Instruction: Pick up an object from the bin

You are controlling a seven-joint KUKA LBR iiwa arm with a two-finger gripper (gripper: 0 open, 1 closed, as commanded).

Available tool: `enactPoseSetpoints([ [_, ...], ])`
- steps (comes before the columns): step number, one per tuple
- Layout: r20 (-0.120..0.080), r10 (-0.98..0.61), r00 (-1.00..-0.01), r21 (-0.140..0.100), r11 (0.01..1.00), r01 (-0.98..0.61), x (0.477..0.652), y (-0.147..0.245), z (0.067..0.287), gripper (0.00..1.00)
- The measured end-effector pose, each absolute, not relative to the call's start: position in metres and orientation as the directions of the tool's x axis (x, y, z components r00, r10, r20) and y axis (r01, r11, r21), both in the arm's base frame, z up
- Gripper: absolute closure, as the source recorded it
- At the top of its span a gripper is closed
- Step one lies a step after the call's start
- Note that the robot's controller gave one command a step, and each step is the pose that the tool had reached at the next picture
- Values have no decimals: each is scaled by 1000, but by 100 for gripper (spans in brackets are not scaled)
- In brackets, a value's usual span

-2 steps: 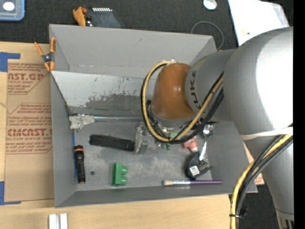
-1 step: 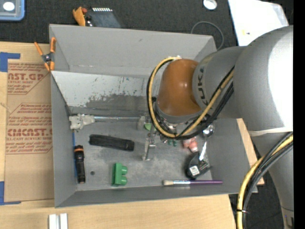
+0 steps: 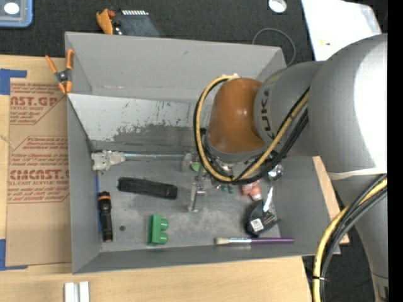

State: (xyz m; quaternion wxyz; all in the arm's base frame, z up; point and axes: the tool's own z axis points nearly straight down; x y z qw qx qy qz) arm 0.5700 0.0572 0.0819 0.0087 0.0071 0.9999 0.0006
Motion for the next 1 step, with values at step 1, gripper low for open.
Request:
enactPoseSetpoints([
  [1, -18, 13, -1000, 2, 1000, 13, 565, 86, 71, 0],
])
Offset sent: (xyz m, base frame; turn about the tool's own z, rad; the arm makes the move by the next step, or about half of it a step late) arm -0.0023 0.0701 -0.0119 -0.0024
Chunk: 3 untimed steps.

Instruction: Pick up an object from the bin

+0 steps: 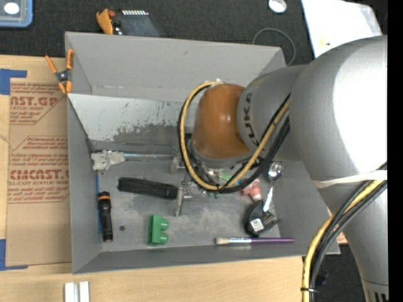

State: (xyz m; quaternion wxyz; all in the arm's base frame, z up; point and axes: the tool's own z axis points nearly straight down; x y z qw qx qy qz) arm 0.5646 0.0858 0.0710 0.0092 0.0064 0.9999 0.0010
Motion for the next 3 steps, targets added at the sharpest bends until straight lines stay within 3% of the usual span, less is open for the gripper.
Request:
enactPoseSetpoints([
  [1, -25, 10, -1000, 3, 1000, 10, 569, 129, 72, 100],
  [2, -25, 10, -1000, 3, 1000, 10, 569, 129, 72, 100],
  [3, -16, 17, -1000, 0, 1000, 17, 563, 128, 91, 100],
])
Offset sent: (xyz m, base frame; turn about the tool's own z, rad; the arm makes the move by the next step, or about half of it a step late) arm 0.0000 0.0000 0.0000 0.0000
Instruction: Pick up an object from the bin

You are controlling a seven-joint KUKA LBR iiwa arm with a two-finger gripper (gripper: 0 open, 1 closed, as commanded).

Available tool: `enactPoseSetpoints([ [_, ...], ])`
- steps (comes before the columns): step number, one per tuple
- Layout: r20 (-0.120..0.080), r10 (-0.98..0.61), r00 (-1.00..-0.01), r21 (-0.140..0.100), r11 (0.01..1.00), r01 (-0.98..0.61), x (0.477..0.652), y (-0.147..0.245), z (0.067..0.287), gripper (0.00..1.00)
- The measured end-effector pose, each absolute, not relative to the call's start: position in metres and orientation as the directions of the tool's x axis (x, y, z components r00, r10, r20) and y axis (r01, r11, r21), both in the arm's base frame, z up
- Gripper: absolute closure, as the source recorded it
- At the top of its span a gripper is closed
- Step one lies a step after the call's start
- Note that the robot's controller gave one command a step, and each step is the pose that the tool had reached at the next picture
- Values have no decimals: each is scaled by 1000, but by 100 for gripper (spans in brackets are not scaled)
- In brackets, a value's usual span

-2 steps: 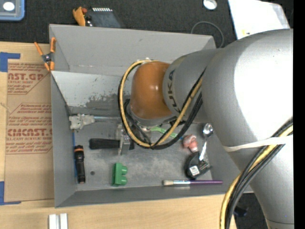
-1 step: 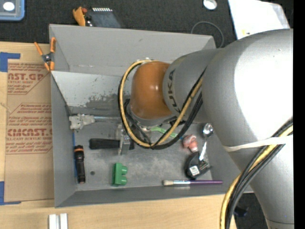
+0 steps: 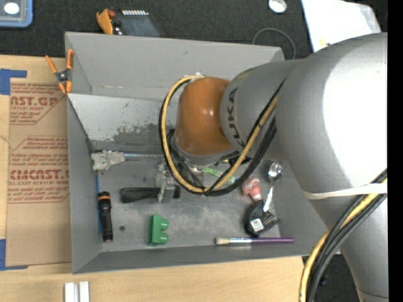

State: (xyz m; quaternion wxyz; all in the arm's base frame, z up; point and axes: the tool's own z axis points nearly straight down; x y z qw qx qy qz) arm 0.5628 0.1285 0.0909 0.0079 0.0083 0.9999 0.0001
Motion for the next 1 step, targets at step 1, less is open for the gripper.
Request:
enactPoseSetpoints([
  [1, -22, -376, -927, -6, 927, -376, 582, 50, 71, 100],
])
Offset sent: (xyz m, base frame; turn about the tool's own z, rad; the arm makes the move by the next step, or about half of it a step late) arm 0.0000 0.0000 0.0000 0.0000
